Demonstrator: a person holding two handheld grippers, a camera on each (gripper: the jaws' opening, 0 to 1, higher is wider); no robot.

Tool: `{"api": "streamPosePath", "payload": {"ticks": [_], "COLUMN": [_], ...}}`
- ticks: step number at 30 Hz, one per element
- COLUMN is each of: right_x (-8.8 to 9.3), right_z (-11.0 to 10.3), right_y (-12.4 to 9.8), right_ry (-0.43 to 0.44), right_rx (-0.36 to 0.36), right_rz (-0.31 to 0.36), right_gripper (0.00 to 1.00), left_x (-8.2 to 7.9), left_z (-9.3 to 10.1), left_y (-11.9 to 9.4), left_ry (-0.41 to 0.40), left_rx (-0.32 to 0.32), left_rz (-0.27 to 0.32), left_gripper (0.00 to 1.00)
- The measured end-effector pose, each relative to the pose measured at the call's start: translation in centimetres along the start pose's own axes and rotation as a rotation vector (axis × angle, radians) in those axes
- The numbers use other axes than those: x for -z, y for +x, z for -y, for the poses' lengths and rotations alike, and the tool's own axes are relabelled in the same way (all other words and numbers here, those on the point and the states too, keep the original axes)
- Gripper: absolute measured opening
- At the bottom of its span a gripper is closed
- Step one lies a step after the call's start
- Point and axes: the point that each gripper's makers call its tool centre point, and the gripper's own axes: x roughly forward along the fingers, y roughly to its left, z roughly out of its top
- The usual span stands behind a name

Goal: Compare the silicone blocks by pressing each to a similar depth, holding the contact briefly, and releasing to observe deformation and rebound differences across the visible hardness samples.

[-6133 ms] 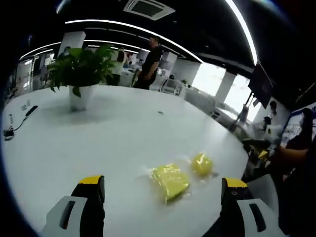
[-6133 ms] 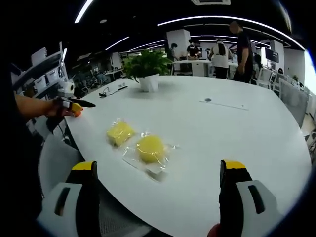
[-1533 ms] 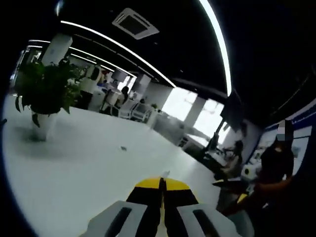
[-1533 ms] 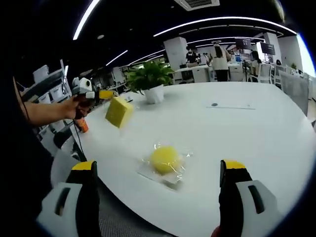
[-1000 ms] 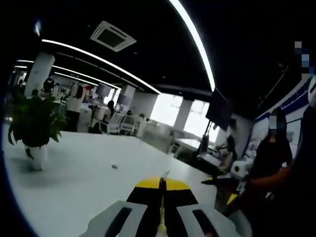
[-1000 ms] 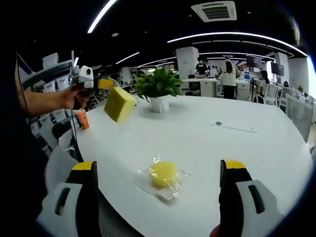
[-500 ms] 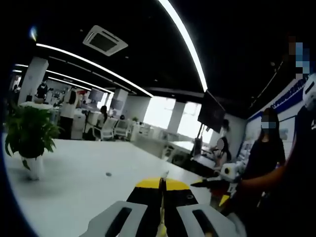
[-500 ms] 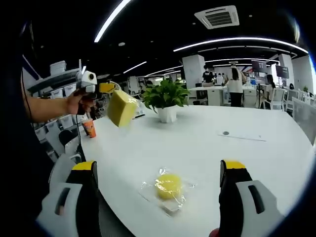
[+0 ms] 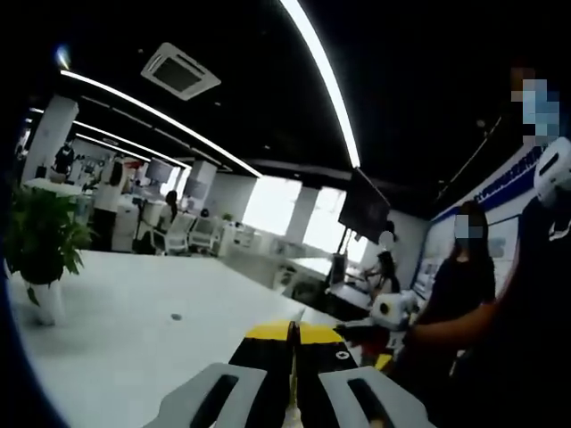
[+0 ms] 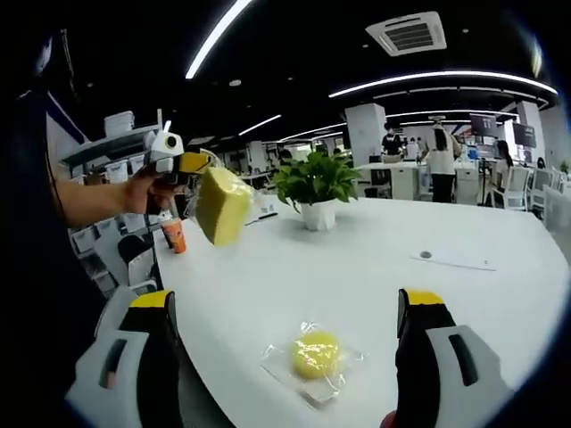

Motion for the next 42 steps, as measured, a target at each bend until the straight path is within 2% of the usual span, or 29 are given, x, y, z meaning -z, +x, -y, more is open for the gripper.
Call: {"api": "streamPosePath", "payload": {"ticks": [9,14,17,22,25,31,39,42], "right_x": [-1.6,-2.5,-3.5,-4.1,-4.7,-5.9,-6.1,-6.3], "right_z": [-2.0,-2.6,-3.0,-4.1,-4.9,-6.1,-7.7,-8.3], "right_y": [2.2,3.2,3.8,4.8,5.2,5.8,6.0,5.9], "right_ry": [0.002,0.006,0.031,0.005,0.01,0.028,0.04,0.05], "right_rx": [-0.098,-0.141,-0.167,-0.205,-0.233,-0.27,-0.319,-0.341], "right_rz": [0.019,0.036,0.068,0.059,0.076,0.118,0.151,0.161], "right_gripper": [0.96,0.96,0.96,0.96,0.96,0.96,0.83,0.75], "left_x": [-0.3,-0.5,-0.3,-0.2,-0.4,-0.4,-1.1,-1.1], "left_z": [1.2,2.3,3.1,3.8,4.3,4.9,5.7,5.8], "left_y": [0.2,0.5,0.8,1.0,1.2,1.1,1.0,1.0], "left_ry": [-0.005,-0.011,-0.008,-0.012,-0.014,-0.031,-0.035,-0.04], "left_rx": [0.035,0.077,0.108,0.137,0.153,0.154,0.167,0.167], "left_rz": [0.014,0.021,0.012,0.009,0.015,0.034,0.062,0.063], "left_gripper": [0.0,0.0,0.0,0.0,0.0,0.0,0.0,0.0]}}
